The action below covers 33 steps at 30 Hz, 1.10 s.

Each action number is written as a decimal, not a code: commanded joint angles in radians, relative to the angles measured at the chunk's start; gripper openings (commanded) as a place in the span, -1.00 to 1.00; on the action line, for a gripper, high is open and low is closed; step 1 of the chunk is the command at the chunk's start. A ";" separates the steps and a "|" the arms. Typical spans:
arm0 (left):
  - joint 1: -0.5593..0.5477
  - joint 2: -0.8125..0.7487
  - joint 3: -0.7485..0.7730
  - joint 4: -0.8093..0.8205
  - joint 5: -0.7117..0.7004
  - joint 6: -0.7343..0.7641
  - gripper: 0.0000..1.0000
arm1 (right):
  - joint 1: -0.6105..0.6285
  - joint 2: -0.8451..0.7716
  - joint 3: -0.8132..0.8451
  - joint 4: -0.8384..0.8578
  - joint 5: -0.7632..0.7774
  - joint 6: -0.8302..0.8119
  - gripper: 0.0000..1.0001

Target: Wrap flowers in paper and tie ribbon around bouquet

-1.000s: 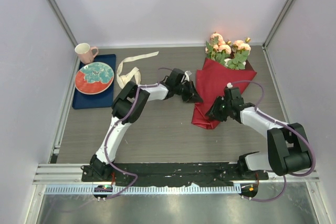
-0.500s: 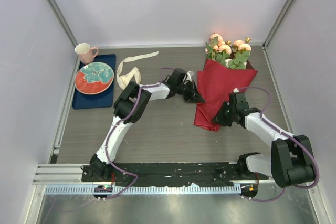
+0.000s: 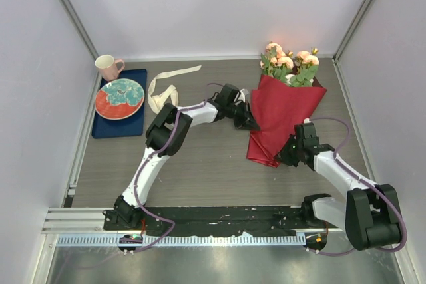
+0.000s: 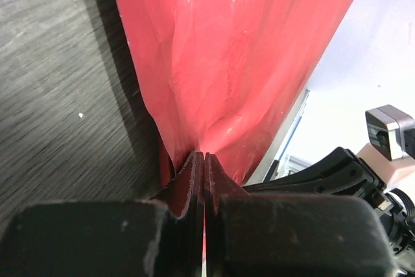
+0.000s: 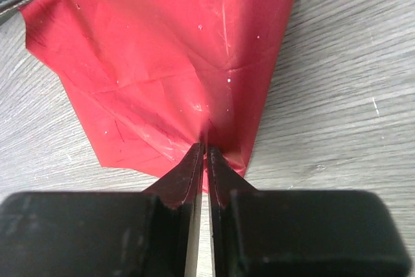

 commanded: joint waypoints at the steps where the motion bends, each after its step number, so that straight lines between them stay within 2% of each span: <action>1: -0.001 0.038 0.052 -0.096 -0.059 0.065 -1.00 | -0.006 -0.051 0.048 -0.040 0.045 -0.011 -0.74; 4: -0.001 0.053 0.074 -0.102 -0.054 0.065 -1.00 | -0.053 -0.037 0.137 -0.051 0.029 -0.038 -0.71; 10: 0.000 0.080 0.143 -0.162 -0.067 0.100 -1.00 | -0.237 0.156 0.252 0.041 -0.078 -0.105 -0.54; 15: 0.000 0.078 0.148 -0.189 -0.096 0.112 -1.00 | -0.286 0.300 0.300 0.140 -0.142 -0.102 -0.58; 18: -0.003 0.067 0.141 -0.226 -0.105 0.138 -1.00 | -0.289 0.323 0.265 0.208 -0.230 -0.095 -0.62; 19: -0.001 0.046 0.140 -0.237 -0.106 0.152 -0.96 | -0.288 0.326 0.248 0.236 -0.259 -0.093 -0.63; 20: -0.005 0.031 0.137 -0.245 -0.108 0.178 -0.71 | -0.286 0.326 0.231 0.247 -0.265 -0.096 -0.64; 23: -0.014 -0.049 0.151 -0.284 -0.113 0.218 -0.26 | -0.286 0.319 0.176 0.271 -0.250 -0.111 -0.65; 26: -0.029 -0.149 0.152 -0.312 -0.126 0.233 -0.07 | -0.286 0.320 0.159 0.279 -0.242 -0.117 -0.66; 28: -0.047 -0.196 0.135 -0.291 -0.139 0.230 -0.06 | -0.286 0.319 0.161 0.279 -0.242 -0.116 -0.66; 30: -0.063 -0.247 0.062 -0.195 -0.120 0.176 -0.28 | -0.286 0.310 0.162 0.282 -0.244 -0.105 -0.66; 32: -0.083 -0.261 -0.036 -0.118 -0.076 0.125 -0.61 | -0.285 0.305 0.167 0.273 -0.242 -0.105 -0.67; 33: -0.093 -0.259 -0.068 -0.026 -0.061 0.073 -0.65 | -0.286 0.302 0.171 0.270 -0.238 -0.105 -0.66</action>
